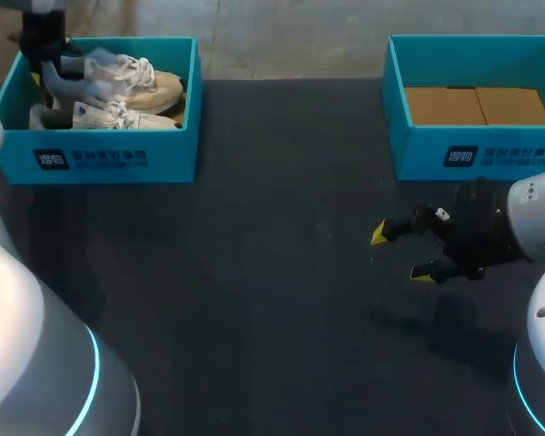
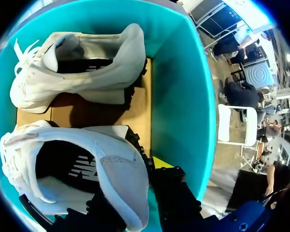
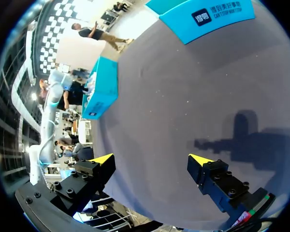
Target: Take the shoe out of the shoebox, open the shoe tongue, remove and reinsert the insole, then place the shoe into the shoebox
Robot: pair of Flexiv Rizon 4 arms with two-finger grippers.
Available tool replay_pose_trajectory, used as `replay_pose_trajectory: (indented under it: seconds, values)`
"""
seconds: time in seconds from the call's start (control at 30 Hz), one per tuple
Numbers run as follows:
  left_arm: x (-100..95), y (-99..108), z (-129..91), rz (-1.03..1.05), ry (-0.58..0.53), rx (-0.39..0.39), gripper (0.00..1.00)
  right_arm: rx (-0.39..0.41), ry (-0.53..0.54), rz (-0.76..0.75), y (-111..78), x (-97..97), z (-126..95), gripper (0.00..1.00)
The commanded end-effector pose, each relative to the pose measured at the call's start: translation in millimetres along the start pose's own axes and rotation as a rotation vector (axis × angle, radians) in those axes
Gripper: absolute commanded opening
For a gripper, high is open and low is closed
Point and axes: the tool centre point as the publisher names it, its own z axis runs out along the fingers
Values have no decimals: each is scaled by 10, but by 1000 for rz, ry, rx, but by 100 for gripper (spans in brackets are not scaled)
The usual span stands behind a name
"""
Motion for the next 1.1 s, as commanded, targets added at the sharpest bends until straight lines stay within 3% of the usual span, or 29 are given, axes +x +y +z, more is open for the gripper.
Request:
replay_pose_trajectory:
  seconds: [0.03,0.73,0.77,0.8,0.83,0.87,0.9,1.1]
  values:
    - [-28,72,96,5,0,10,0,-3,-5,2,-17,12,-2,100]
    - [-157,25,342,34,-25,19,0,-3,-5,2,-17,12,-2,100]
    - [-159,22,341,35,-25,19,7,-3,-5,2,-17,12,-2,100]
    - [-160,17,337,41,-26,19,46,-3,-5,2,-17,12,-2,100]
    - [-160,14,335,42,-24,20,58,-3,-5,2,-17,12,-2,100]
    - [-160,10,332,44,-23,20,92,-3,-5,2,-17,12,-2,100]
    - [-159,5,328,52,-23,18,100,-3,-5,2,-17,12,-2,100]
    - [-163,-47,242,64,-26,2,100,-3,-5,2,-17,12,-2,100]
